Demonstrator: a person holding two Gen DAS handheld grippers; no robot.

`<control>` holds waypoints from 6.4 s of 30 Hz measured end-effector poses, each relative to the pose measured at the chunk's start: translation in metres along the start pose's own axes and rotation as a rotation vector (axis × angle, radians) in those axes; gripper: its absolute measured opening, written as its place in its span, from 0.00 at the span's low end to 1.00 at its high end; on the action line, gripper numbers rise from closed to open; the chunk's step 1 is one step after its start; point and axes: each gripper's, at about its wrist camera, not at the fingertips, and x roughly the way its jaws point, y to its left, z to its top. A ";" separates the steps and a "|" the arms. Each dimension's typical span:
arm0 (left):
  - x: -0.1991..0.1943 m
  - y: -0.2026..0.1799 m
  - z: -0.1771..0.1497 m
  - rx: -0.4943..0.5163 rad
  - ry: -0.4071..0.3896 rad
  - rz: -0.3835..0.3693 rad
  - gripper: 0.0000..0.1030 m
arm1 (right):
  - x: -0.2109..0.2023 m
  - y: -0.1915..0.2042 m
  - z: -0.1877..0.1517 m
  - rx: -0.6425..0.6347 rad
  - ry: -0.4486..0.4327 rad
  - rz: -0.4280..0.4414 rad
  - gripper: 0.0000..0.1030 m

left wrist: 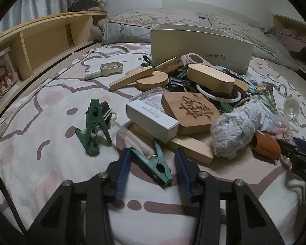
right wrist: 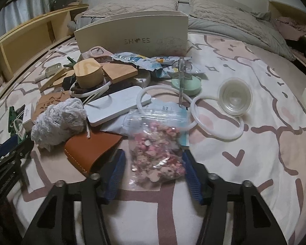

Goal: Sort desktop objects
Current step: 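Close the left tool on a green clothespin while the right tool grasps the pink bead bag, then lift the green clothespin with the left tool while the right tool lifts the bead bag, then carry both held items over the white box and lower them inside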

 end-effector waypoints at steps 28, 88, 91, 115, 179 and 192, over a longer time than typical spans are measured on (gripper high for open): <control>-0.017 -0.007 -0.017 0.070 0.028 -0.030 0.22 | -0.023 0.000 -0.018 -0.028 0.008 0.008 0.35; -0.033 -0.005 0.008 0.029 -0.043 -0.042 0.29 | -0.038 -0.009 -0.004 0.020 -0.067 0.033 0.31; -0.040 -0.006 0.010 0.033 -0.062 -0.046 0.29 | -0.045 -0.006 -0.001 0.017 -0.087 0.039 0.31; -0.102 -0.012 0.034 0.064 -0.221 -0.081 0.29 | -0.103 0.017 0.019 -0.048 -0.230 0.089 0.31; -0.005 -0.059 0.325 0.030 -0.202 -0.149 0.29 | -0.053 -0.022 0.296 -0.025 -0.267 0.144 0.31; 0.070 -0.048 0.362 0.043 -0.190 -0.161 0.29 | 0.020 -0.027 0.332 -0.010 -0.227 0.112 0.31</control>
